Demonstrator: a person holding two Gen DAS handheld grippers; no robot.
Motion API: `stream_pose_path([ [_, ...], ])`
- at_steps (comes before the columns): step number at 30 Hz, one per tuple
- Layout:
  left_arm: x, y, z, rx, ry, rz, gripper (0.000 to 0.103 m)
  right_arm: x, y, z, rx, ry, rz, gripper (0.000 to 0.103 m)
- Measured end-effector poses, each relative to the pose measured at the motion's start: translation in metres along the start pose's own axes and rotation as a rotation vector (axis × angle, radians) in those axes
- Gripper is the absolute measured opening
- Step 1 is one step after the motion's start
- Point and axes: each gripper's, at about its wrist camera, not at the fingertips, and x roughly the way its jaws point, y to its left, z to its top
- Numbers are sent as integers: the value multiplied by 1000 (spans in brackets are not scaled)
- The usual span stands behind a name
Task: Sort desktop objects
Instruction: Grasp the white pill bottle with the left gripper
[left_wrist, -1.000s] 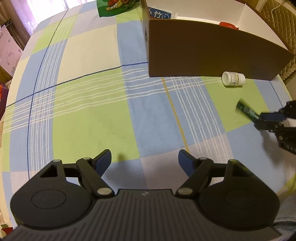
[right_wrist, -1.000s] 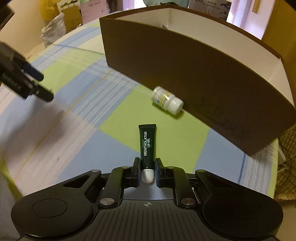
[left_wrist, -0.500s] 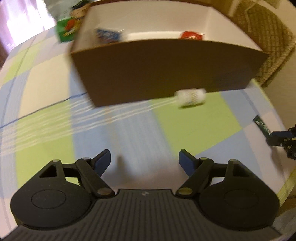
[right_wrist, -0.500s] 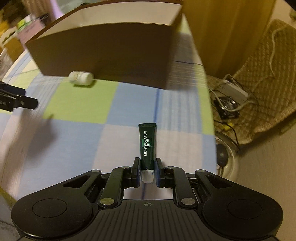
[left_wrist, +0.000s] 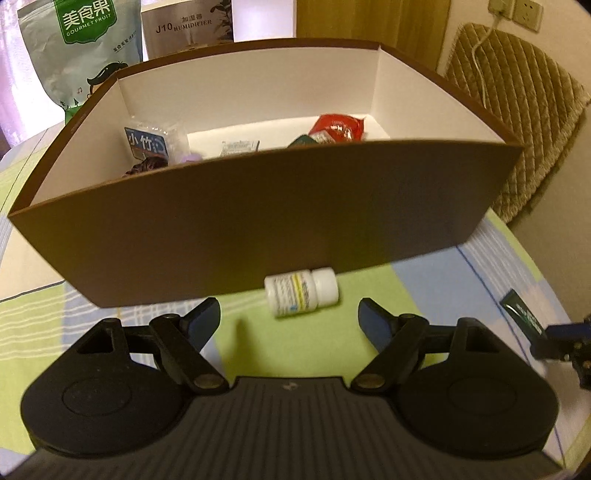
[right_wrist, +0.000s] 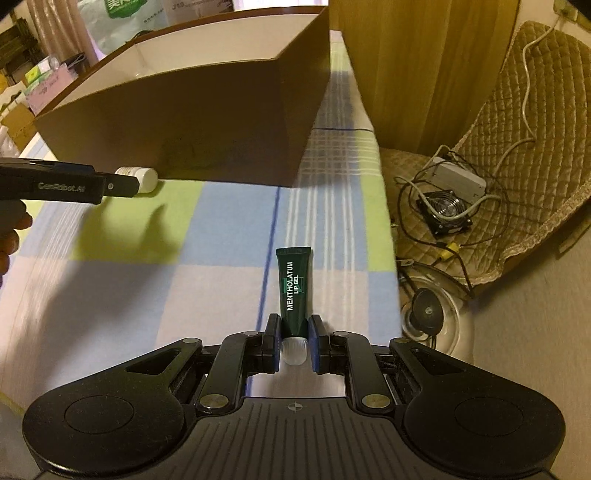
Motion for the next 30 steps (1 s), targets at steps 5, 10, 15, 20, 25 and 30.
stream_pose_path([
  [5,13,-5,5,-3,-22,46,78,2,3,1,-17,1,4,18],
  [10,23,-5,0,26,3,26,43,3,5,1,-37,-2,5,18],
  [15,13,2,-15,96,-3,31,42,6,10,3,-65,-5,13,18],
  [20,-5,26,-37,50,54,13,42,10,15,6,-82,-13,18,18],
  [25,-18,46,-54,0,100,-14,43,15,17,12,-84,-16,11,18],
  [30,-17,51,-57,5,102,-23,54,20,22,19,-91,-12,2,18],
])
